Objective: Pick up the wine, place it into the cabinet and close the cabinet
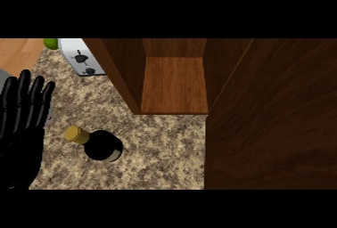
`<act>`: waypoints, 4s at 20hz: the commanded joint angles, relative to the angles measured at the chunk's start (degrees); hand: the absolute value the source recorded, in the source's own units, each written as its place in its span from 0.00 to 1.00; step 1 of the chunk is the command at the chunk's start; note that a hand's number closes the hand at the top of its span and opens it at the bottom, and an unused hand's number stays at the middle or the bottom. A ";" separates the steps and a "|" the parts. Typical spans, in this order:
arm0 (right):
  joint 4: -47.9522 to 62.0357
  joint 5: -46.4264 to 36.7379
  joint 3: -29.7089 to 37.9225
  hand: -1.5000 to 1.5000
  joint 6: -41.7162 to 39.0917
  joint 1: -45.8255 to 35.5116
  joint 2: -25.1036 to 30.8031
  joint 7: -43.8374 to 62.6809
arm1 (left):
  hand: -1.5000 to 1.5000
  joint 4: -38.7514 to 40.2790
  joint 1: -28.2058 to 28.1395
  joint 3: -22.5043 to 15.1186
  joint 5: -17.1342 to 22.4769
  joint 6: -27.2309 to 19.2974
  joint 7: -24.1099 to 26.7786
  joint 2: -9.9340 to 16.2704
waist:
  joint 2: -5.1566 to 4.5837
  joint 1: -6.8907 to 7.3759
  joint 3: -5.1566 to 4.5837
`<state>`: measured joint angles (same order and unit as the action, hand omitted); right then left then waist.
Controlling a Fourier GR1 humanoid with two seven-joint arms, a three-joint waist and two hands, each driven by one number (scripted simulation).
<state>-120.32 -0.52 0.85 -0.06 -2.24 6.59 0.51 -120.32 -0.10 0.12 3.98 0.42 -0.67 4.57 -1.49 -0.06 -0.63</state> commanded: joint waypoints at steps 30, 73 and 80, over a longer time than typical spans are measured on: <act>-34.29 7.15 -19.70 0.00 -4.55 19.31 1.24 24.15 | 0.00 -21.89 11.52 -28.81 9.02 -7.08 -48.13 -4.47 | 2.02 -0.34 0.62; -37.18 9.45 -19.13 0.00 -1.20 14.05 4.61 30.53 | 0.00 -12.85 14.21 10.17 25.71 6.79 -47.11 8.26 | 1.65 -0.29 0.57; -36.81 10.15 -17.79 0.00 0.15 11.87 4.36 31.09 | 0.00 -7.94 5.37 14.54 29.64 16.16 -40.38 8.65 | 1.61 -0.05 0.54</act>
<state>-144.48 4.80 -20.16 -0.60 9.10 9.56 25.42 -129.87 9.67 12.09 30.55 12.04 -44.29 13.08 0.19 -0.44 -0.09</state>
